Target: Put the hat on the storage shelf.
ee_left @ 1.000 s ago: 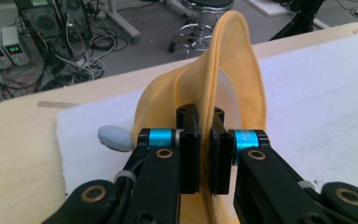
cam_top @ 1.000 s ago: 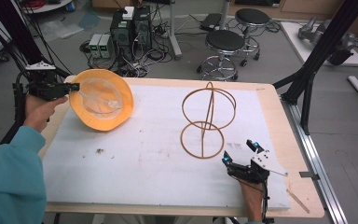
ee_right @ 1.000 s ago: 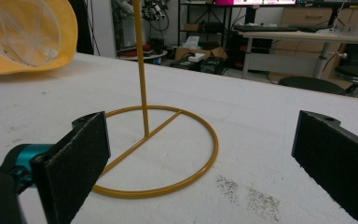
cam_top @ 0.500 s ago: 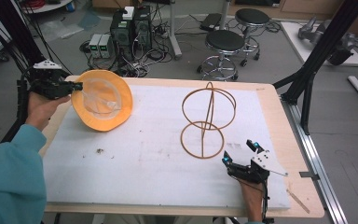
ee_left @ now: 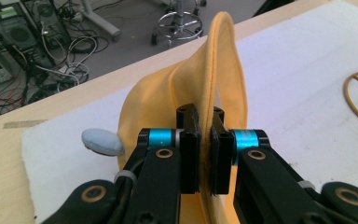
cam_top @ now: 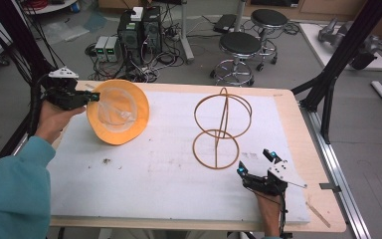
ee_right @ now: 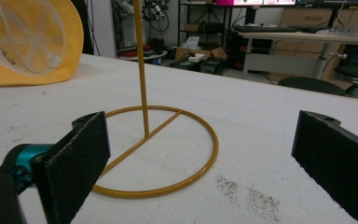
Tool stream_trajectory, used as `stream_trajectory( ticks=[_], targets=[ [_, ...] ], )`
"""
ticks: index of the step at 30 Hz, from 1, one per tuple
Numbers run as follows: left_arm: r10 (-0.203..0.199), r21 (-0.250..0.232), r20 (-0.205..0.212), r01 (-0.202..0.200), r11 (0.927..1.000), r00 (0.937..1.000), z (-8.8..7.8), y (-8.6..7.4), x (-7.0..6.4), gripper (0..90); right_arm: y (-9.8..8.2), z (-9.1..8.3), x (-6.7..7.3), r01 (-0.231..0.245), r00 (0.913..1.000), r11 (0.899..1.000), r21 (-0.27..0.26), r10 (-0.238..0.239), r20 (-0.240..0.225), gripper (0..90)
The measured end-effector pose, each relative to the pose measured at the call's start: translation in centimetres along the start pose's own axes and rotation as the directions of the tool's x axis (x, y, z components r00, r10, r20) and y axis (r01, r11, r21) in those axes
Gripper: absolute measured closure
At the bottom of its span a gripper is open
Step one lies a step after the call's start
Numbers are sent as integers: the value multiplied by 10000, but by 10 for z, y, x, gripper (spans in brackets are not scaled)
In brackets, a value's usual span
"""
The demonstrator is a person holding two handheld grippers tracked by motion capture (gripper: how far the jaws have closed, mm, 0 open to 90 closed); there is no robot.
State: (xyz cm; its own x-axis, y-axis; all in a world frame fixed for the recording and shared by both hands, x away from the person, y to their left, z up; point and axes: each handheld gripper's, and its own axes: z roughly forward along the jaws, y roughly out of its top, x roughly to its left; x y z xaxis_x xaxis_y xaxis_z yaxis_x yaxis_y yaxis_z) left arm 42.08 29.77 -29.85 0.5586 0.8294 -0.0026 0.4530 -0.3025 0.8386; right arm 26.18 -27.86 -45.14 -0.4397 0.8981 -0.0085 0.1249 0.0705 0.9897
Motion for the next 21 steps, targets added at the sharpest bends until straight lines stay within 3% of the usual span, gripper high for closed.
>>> stream_trajectory(
  ticks=[15,21],
  targets=[
    [940,109,645,-949,9954,9935,9,5,-38,850,0,0,0,17,10000,10000,1,-17,4,31],
    [960,189,717,-975,9951,9928,11,4,-40,850,0,0,0,-5,10000,10000,-10,5,2,31]
  ],
)
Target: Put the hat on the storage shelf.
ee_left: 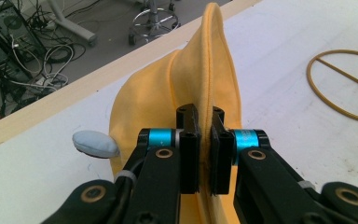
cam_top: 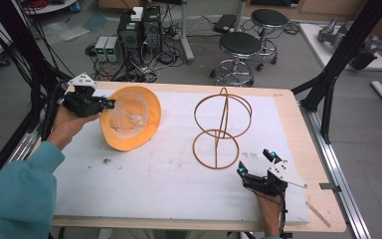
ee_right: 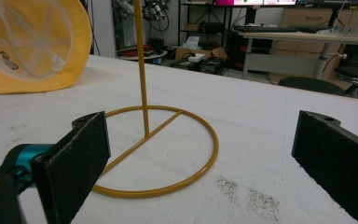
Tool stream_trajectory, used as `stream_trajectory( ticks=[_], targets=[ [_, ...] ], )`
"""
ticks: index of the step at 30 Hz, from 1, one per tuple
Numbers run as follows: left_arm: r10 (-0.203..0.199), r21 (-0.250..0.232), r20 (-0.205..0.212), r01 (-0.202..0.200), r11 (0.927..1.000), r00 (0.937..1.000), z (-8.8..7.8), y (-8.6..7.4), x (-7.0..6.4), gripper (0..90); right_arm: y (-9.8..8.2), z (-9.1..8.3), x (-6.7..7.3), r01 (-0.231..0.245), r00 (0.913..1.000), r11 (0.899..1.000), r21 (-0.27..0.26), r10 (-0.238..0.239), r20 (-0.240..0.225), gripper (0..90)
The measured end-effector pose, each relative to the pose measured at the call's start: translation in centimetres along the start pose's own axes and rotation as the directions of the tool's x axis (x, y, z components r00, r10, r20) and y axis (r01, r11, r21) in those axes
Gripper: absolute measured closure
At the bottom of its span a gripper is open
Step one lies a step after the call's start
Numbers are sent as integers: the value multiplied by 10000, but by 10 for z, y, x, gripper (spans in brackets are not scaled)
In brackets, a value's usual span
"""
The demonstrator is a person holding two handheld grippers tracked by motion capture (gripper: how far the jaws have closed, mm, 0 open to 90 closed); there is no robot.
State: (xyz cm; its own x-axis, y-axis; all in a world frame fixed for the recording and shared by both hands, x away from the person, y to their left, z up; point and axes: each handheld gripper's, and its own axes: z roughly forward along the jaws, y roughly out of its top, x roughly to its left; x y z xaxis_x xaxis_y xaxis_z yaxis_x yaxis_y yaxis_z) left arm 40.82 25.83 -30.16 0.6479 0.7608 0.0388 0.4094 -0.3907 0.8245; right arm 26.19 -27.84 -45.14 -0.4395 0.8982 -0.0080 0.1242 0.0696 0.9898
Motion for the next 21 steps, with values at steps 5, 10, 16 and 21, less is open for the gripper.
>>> stream_trajectory(
  ticks=[5,10,16,21],
  targets=[
    [-159,-125,194,161,9998,9997,1,-2,-3,850,0,0,0,20,10000,10000,14,-20,-10,31],
    [-59,-195,483,69,9998,9988,1,-2,-14,849,0,0,0,21,10000,10000,9,-21,9,31],
    [-101,-290,939,129,9995,9955,2,1,-31,845,0,0,0,47,10000,10000,2,-47,15,31],
    [-162,-390,1539,224,9990,9880,4,5,-52,842,0,0,0,21,10000,10000,10,-21,18,31]
  ],
)
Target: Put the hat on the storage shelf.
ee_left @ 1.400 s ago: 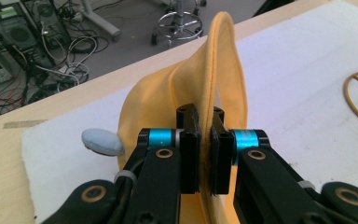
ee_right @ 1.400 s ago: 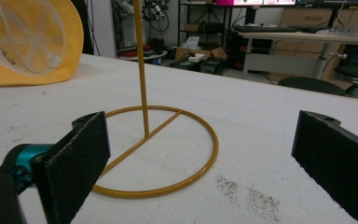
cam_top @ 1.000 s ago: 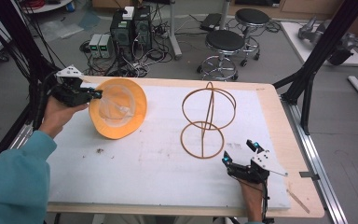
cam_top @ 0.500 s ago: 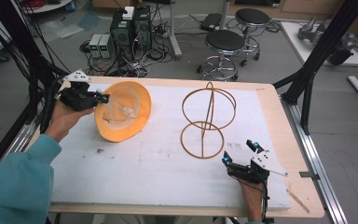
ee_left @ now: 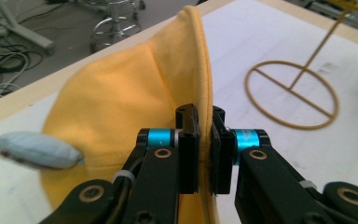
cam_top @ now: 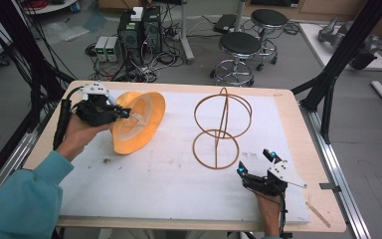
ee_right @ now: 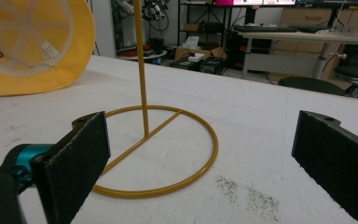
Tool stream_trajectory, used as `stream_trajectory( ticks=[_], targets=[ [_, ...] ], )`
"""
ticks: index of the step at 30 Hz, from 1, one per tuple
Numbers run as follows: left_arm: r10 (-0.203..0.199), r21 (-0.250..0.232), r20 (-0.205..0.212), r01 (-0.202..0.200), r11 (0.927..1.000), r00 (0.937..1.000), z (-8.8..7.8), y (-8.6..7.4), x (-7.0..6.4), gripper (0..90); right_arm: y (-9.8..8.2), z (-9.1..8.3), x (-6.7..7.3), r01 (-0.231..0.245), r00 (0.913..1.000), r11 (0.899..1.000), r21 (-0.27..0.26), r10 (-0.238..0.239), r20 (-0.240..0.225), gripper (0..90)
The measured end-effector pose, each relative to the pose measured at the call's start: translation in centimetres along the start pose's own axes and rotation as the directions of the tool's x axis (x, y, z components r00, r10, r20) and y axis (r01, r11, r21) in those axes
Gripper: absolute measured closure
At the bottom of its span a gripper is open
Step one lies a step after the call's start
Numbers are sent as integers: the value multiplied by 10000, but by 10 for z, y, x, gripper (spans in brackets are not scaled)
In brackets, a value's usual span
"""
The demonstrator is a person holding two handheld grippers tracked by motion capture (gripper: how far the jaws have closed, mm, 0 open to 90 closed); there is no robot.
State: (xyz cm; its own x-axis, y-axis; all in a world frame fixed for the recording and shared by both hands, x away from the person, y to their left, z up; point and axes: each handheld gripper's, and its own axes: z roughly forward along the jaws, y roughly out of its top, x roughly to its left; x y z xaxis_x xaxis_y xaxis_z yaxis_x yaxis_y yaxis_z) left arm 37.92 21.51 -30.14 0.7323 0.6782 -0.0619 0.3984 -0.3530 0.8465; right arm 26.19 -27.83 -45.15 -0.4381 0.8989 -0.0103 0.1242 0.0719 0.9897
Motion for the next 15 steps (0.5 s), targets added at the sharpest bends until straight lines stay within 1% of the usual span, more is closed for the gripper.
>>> stream_trajectory(
  ticks=[1,2,4,6,9,12,15],
  targets=[
    [1,-18,141,-1,10000,9999,1,0,-4,841,0,0,0,-12,10000,10000,5,12,-3,31],
    [61,-8,172,-61,10000,9998,4,0,-10,839,0,0,0,-15,10000,10000,7,15,-2,31],
    [54,-36,413,-52,10000,9991,8,-1,-17,838,0,0,0,-7,10000,10000,3,7,-5,31],
    [69,-71,508,-66,10000,9987,11,-1,-22,835,0,0,0,2,10000,10000,1,-2,-4,31],
    [25,-72,845,-19,10000,9964,16,0,-30,820,0,0,0,-5,10000,10000,2,5,-5,31],
    [214,-30,1096,-212,9998,9937,21,2,-39,802,0,0,0,-13,10000,10000,7,13,-16,31],
    [156,-19,1393,-155,9999,9901,24,2,-49,774,0,0,0,-17,10000,10000,7,17,-20,31]
  ],
)
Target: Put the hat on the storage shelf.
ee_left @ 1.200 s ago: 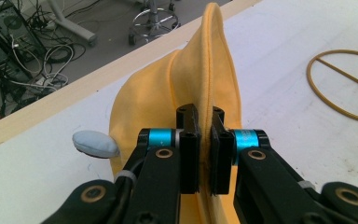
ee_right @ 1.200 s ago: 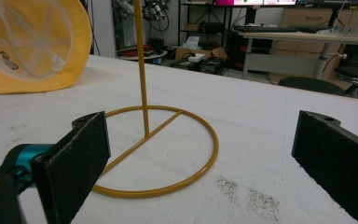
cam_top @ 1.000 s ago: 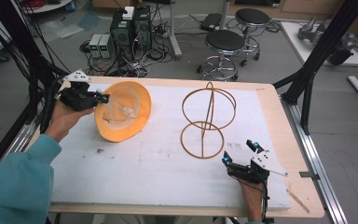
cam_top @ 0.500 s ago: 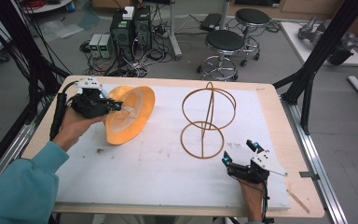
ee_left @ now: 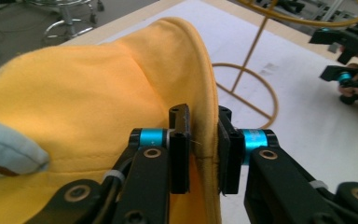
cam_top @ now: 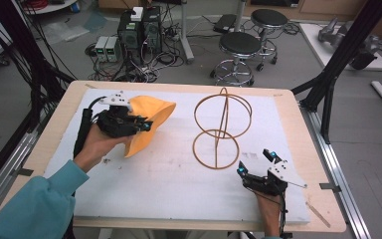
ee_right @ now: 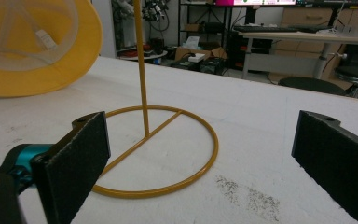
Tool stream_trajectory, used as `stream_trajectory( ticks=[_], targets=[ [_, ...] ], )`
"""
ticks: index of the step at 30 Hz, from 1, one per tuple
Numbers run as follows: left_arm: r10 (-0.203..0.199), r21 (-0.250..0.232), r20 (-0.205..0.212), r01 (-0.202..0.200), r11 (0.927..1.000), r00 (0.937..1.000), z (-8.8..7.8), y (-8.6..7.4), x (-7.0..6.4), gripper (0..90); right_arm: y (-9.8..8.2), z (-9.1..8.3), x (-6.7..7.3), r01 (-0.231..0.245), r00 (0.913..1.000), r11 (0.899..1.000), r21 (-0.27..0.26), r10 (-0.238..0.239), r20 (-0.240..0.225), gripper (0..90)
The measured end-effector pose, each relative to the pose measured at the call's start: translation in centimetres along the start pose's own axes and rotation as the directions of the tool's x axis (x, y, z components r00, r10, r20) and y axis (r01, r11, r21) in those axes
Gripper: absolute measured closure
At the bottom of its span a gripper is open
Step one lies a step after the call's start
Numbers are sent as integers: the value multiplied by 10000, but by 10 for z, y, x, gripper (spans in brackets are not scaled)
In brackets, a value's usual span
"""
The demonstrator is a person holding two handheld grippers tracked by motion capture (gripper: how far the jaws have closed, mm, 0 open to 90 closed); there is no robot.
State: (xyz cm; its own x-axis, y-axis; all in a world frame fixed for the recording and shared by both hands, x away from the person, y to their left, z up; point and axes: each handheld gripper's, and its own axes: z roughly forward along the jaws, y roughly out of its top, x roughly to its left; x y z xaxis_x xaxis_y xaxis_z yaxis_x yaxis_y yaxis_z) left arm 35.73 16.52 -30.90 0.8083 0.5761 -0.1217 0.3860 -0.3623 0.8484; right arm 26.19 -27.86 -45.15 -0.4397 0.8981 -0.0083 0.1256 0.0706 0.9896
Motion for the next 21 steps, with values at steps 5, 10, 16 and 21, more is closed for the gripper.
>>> stream_trajectory(
  ticks=[5,10,16,21],
  targets=[
    [199,186,433,-207,9996,9989,11,-3,-17,762,0,0,-1,68,10000,10000,-33,-68,3,31],
    [140,244,863,-162,9996,9962,18,-5,-28,710,0,0,0,-10,10000,10000,6,10,-11,31],
    [-10,271,1073,-19,9996,9942,23,-4,-37,371,0,0,0,-1,10000,10000,3,1,-8,31],
    [-59,168,1424,36,9999,9898,23,-3,-42,166,0,0,0,-28,10000,10000,20,28,-7,31]
  ],
)
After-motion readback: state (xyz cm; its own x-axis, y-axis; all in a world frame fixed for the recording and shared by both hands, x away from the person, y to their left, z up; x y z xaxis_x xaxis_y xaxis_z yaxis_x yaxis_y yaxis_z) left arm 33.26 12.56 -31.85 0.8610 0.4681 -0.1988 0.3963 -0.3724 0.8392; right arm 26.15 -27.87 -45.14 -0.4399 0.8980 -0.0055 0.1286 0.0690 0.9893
